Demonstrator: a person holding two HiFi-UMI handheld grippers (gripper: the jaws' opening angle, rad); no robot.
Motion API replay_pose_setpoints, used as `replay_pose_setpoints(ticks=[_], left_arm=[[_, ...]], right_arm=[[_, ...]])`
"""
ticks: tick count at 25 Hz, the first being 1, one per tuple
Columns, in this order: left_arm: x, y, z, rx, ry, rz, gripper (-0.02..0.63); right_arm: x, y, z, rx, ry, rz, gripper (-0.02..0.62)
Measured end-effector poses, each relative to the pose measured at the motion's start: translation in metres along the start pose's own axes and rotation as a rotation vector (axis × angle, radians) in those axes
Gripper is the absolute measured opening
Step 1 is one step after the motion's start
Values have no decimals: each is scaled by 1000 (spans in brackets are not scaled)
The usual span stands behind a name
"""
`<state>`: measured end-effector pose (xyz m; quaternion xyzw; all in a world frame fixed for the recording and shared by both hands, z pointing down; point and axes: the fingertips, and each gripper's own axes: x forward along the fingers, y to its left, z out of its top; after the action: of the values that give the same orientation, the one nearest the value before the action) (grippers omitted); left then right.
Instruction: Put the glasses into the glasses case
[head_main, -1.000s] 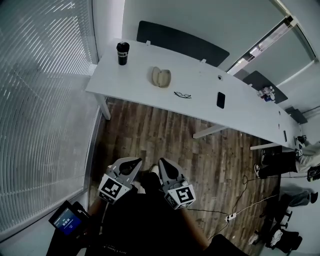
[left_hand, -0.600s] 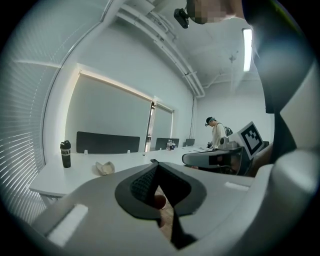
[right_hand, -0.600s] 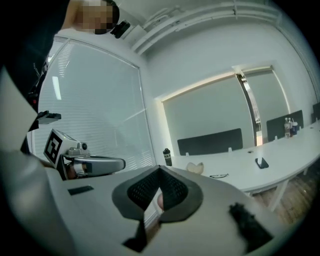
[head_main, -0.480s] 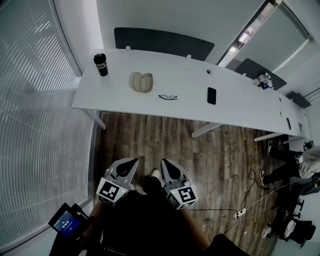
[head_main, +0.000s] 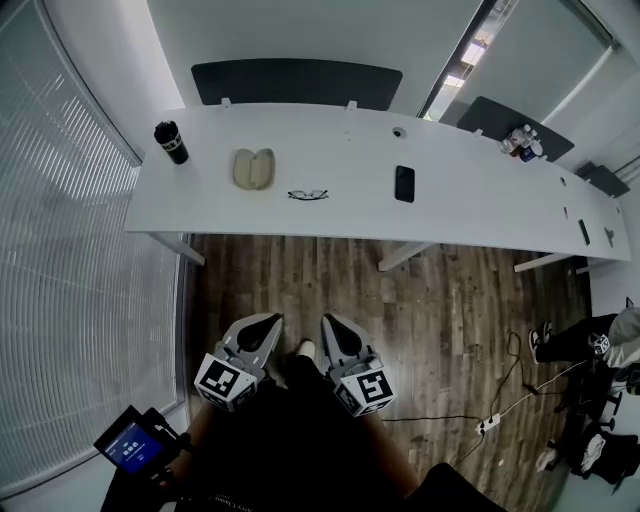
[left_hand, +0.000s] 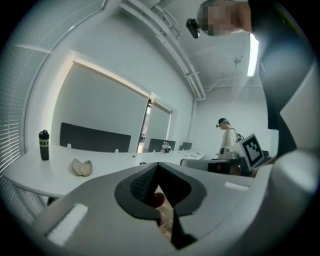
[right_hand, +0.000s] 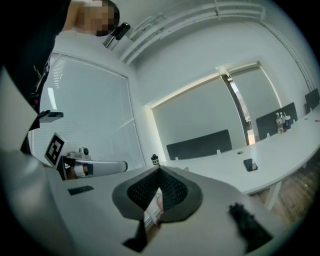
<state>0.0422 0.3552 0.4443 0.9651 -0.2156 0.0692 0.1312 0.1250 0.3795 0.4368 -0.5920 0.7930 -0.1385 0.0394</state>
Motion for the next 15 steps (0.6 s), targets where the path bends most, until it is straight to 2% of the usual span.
replay_pose_setpoints(ticks=[3,7,11,15], left_arm=[[13,2,-7,-18,16,69,5],[17,-6,-20,18,112,65,3],[17,2,-20,-12,131,99,5],[27,-4,-19,102,154,73,5]], right_arm=[[-10,-26,-3,-26,20,2,6],[-13,-55,-1,-31,-10,-21,5],[-4,-60,7,-53,-26,-12,6],[1,-63,7,-38,-41,-21,5]])
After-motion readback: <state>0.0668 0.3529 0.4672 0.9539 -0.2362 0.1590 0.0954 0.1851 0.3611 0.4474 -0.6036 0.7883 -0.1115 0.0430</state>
